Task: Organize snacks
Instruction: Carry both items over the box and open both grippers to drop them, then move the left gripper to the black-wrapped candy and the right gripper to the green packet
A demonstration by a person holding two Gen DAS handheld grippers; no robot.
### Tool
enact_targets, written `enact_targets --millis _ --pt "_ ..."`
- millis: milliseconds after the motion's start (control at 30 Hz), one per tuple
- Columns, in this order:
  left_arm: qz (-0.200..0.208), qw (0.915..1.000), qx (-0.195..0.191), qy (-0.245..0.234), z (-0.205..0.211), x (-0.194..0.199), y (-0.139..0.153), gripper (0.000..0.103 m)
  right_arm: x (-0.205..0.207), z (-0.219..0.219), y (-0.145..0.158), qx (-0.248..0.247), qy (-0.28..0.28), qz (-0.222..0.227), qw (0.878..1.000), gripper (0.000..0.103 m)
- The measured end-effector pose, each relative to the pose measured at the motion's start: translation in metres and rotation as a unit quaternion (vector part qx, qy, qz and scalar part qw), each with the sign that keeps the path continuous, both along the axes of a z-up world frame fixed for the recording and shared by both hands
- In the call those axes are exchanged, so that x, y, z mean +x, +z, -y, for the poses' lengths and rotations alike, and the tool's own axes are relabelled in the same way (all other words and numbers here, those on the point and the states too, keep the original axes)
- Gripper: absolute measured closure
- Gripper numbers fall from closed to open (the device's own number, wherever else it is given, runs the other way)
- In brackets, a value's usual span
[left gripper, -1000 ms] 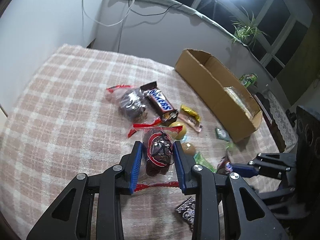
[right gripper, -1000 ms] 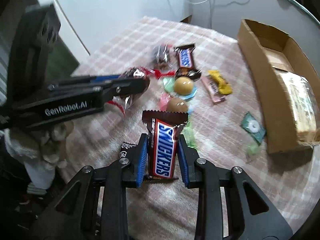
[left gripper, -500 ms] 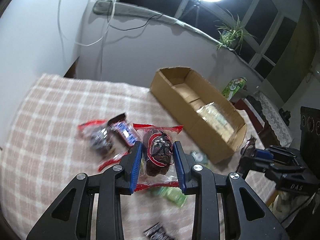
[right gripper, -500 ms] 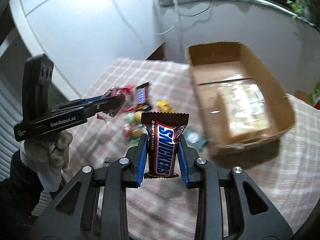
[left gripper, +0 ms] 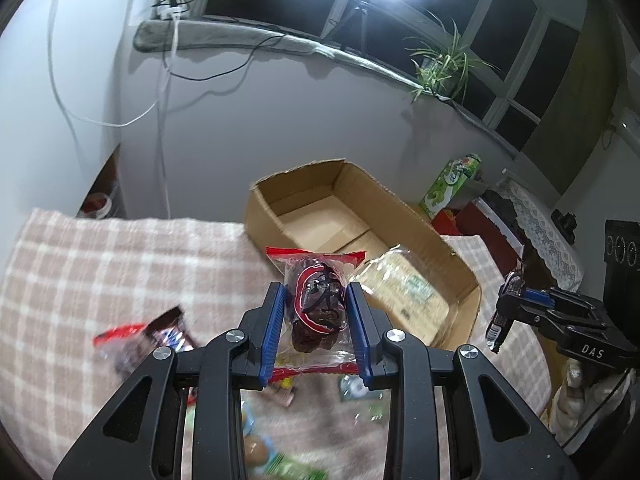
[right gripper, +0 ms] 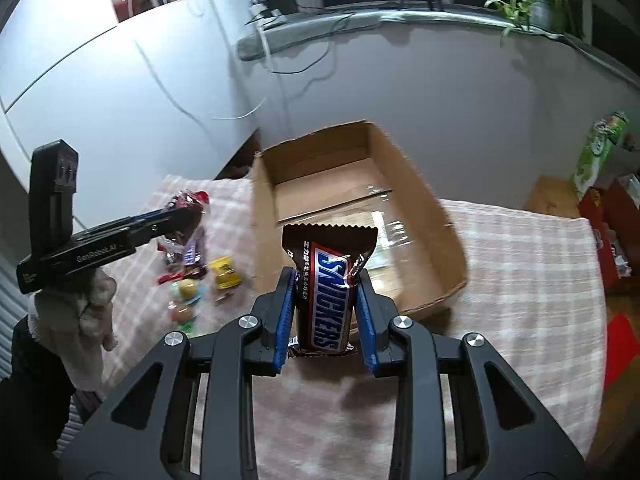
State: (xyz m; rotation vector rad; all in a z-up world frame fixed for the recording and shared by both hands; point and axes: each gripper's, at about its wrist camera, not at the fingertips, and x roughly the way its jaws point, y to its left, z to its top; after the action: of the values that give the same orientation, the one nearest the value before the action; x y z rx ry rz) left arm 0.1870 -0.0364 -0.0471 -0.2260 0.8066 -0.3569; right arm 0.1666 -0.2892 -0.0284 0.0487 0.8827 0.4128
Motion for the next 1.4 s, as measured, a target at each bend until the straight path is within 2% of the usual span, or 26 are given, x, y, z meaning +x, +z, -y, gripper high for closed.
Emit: enact_targets --millis 533,933,1033,1100,1133,1167,1400 --pt "-0.016 0.9995 0.017 -0.021 0.035 0.048 -0.007 0.073 0.043 0.034 -0.015 -0.022 -0.026 -0.013 0.999 0.073" --pt "-0.022 0.9989 0.03 -0.03 0.05 0.054 -0.011 0.073 0.057 0.026 -0.025 -0.037 -0.019 -0.022 0.999 0.073" --pt "-0.024 0.9986 0.032 -0.033 0.052 0.053 -0.01 0.067 0.06 0.026 -0.026 -0.039 -0.022 -0.023 0.999 0.073" --pt "-0.022 0.9987 0.033 -0.034 0.053 0.052 -0.008 0.055 0.061 0.026 -0.026 -0.038 -0.024 -0.021 0.999 0.058" --pt "-0.021 0.9987 0.033 -0.033 0.054 0.052 -0.007 0.05 0.06 0.027 -0.025 -0.038 -0.028 -0.015 0.999 0.043" --pt "-0.02 0.9988 0.032 -0.033 0.053 0.051 -0.006 0.05 0.058 0.027 -0.023 -0.038 -0.029 -0.009 0.999 0.035" --pt "-0.012 0.9992 0.029 -0.026 0.045 0.043 0.002 0.05 0.046 0.029 -0.016 -0.037 -0.03 -0.001 0.999 0.033"
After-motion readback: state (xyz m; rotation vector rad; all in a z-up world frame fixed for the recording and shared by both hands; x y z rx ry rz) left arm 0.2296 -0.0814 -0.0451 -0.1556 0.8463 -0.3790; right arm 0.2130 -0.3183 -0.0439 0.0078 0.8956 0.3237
